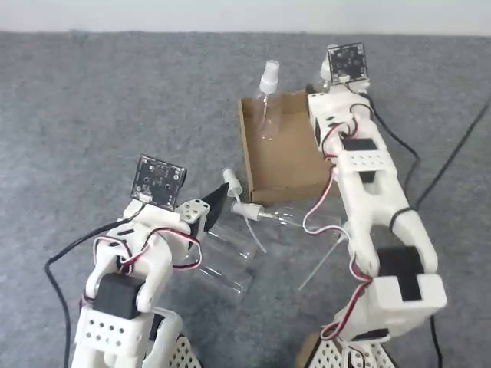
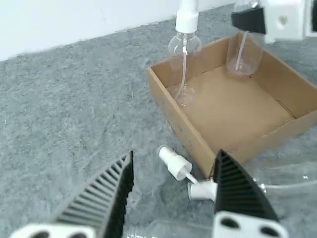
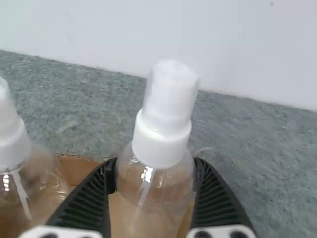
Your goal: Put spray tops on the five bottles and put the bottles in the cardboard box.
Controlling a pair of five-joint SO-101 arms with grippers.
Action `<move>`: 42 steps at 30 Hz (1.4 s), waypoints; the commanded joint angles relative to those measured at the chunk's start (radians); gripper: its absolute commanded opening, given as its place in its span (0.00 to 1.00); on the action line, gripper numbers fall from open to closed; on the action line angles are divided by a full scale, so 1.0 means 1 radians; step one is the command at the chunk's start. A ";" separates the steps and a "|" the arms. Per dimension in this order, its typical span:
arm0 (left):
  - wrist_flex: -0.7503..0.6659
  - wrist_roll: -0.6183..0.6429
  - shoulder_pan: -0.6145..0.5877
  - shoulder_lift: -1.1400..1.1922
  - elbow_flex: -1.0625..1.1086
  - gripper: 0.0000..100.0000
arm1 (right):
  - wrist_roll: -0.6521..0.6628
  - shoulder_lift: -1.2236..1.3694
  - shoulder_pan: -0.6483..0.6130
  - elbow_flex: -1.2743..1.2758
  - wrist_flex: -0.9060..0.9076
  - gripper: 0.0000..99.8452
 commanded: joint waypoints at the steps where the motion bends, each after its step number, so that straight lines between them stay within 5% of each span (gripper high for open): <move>1: -0.061 -0.009 -0.003 -0.009 0.016 0.24 | 0.011 0.025 -0.016 -0.104 -0.035 0.01; 13: -0.068 -0.011 -0.003 -0.009 0.022 0.24 | 0.012 0.145 -0.016 -0.110 -0.209 0.01; 42: -0.068 -0.011 -0.003 -0.009 0.024 0.24 | 0.012 0.209 -0.048 -0.106 -0.222 0.01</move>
